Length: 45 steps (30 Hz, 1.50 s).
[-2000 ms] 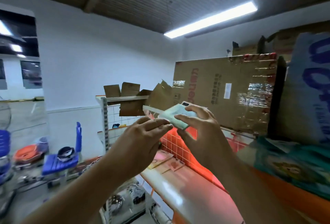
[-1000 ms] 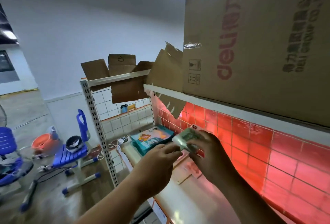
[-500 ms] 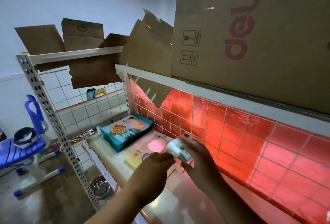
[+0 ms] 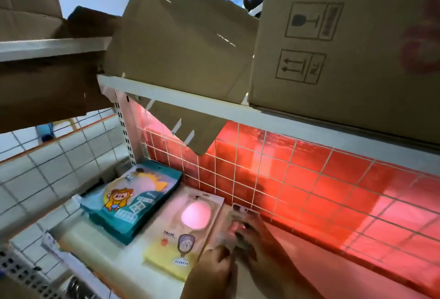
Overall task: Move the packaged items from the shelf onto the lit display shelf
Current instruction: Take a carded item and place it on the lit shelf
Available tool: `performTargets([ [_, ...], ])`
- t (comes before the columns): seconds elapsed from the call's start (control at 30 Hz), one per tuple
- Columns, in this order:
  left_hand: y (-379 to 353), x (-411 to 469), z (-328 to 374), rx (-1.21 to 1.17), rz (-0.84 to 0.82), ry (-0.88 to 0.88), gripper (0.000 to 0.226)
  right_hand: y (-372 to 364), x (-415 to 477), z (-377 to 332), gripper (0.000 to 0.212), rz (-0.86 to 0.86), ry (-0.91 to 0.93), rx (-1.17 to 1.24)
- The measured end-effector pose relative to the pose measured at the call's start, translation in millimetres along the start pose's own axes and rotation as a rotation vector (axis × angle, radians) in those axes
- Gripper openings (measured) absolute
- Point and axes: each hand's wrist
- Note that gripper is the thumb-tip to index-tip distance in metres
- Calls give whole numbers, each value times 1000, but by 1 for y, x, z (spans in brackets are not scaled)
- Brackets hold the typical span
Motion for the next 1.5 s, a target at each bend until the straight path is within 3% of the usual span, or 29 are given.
performTargets([
  [0.2,-9,-3,-17,19,146,-151,12,-2,2,-3,53,-19,-87,-129],
  [0.63,-12,-2,-10,-65,99,-169,8,-5,0,4,43,-16,-136,-87],
  [1.0,-15,-7,-1,-23,16,-233,13,-7,-4,12,26,196,-212,106],
  [1.5,-10,-5,3,-40,-14,-208,11,-13,-3,17,29,131,-231,41],
])
Point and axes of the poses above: each hand's wrist, its own x-axis towards the middle knuckle, its own y-axis out of the back of the hand, z = x × y, and after that the axes turned 14 degrees about -x, right-handed
